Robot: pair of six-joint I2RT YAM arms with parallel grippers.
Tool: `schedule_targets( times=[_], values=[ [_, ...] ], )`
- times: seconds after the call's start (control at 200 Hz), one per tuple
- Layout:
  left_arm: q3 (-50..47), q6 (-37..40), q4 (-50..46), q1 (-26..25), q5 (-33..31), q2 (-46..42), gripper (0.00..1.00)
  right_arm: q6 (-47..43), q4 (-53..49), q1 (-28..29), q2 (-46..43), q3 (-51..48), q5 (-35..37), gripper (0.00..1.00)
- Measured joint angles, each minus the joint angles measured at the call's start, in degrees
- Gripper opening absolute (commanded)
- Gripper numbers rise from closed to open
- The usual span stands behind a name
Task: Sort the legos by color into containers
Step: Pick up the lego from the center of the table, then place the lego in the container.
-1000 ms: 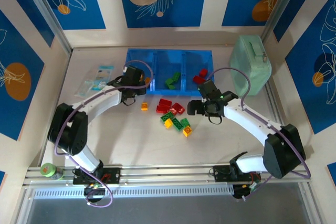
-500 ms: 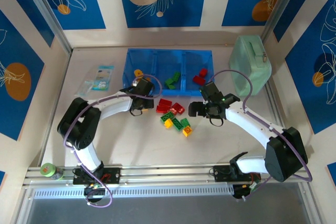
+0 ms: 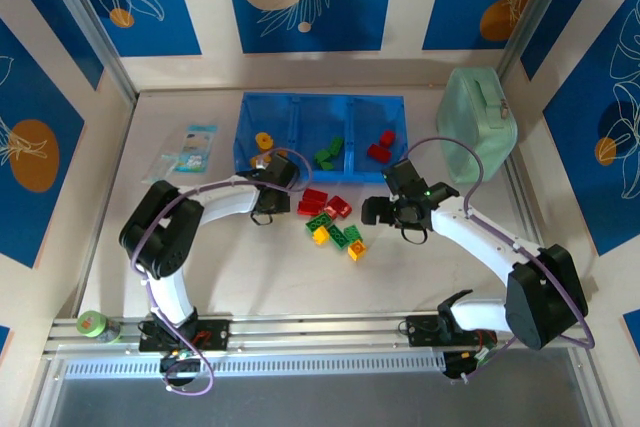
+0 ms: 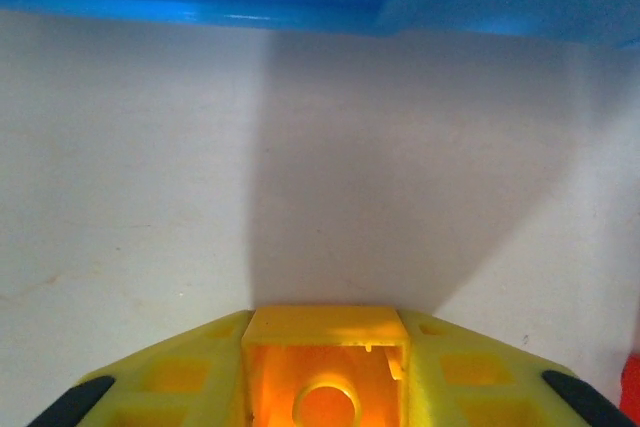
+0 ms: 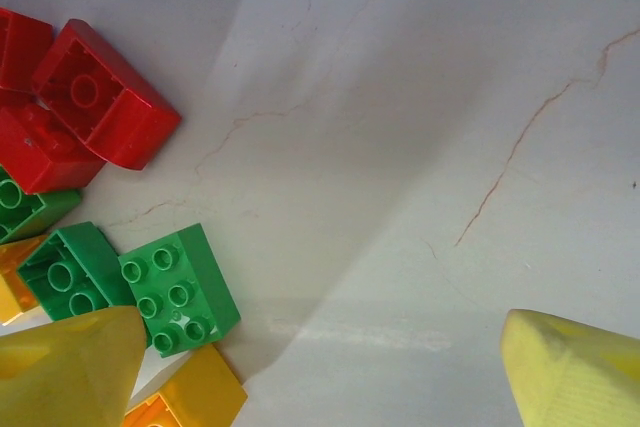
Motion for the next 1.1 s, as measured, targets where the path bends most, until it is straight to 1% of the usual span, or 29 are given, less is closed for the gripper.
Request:
schedule_targets(
  times=[0.1,0.265,0.42,0.54,0.575,0.59,0.605,0.645,0.66,0.675,0.71,0.785,0.886,0.996,1.101],
  values=[
    [1.75,0.74,-1.44,0.11,-0.59,-0.63,0.31,0.2,-0.02,0.02,0.0,0.0,-0.17,0.92],
    [6.25,2.8,-2.86,1.92,-0.68,-2.45,0.31,0.26,-0.04,0.02,-0.46,-0.04,-0.33,0.91],
    [14.38,5.64,-4.76,5.73,-0.63,-2.14,0.32,0.85,0.0,0.31,-1.7,-0.59,-0.72,0.91],
    [22.21,7.76,-5.79,8.31,-0.57,0.31,0.35,1.27,-0.04,0.9,-1.92,-1.09,-0.74,0.91],
    [24.0,8.24,-6.12,8.72,-0.52,1.11,0.37,1.31,-0.07,1.07,-2.08,-1.25,-0.76,0.91],
    [24.72,8.33,-6.23,8.85,-0.5,1.42,0.4,1.33,-0.09,1.14,-2.14,-1.33,-0.76,0.91],
    [25.4,8.81,-6.38,9.01,-0.46,1.86,0.44,1.33,-0.11,1.18,-2.21,-1.4,-0.76,0.91],
    [27.26,9.25,-6.95,9.4,-0.39,2.95,0.62,1.33,-0.15,1.31,-2.49,-1.51,-0.83,0.91],
    [27.8,9.42,-7.06,9.49,-0.35,3.28,0.67,1.33,-0.22,1.4,-2.58,-1.51,-0.9,0.91],
    [28.35,9.88,-7.28,9.55,-0.24,3.67,0.71,1.33,-0.28,1.44,-2.67,-1.51,-0.9,0.91],
    [29.24,10.23,-7.67,9.68,-0.07,4.24,0.74,1.33,-0.35,1.62,-2.93,-1.51,-0.92,0.91],
    [29.51,10.56,-8.02,9.66,0.24,4.42,0.76,1.27,-0.52,2.32,-3.56,-1.51,-0.92,0.92],
    [27.74,10.8,-6.67,9.38,1.09,2.89,0.77,1.27,-0.92,3.93,-4.42,-1.51,-0.92,0.92],
    [23.21,11.39,-5.53,8.79,1.36,-1.66,0.77,1.51,-1.68,6.45,-5.11,-1.68,-0.87,0.91],
    [18.47,11.82,-3.85,7.72,1.38,-7.28,0.77,2.62,-2.03,10.64,-5.31,-2.78,-0.7,0.9]
  ],
)
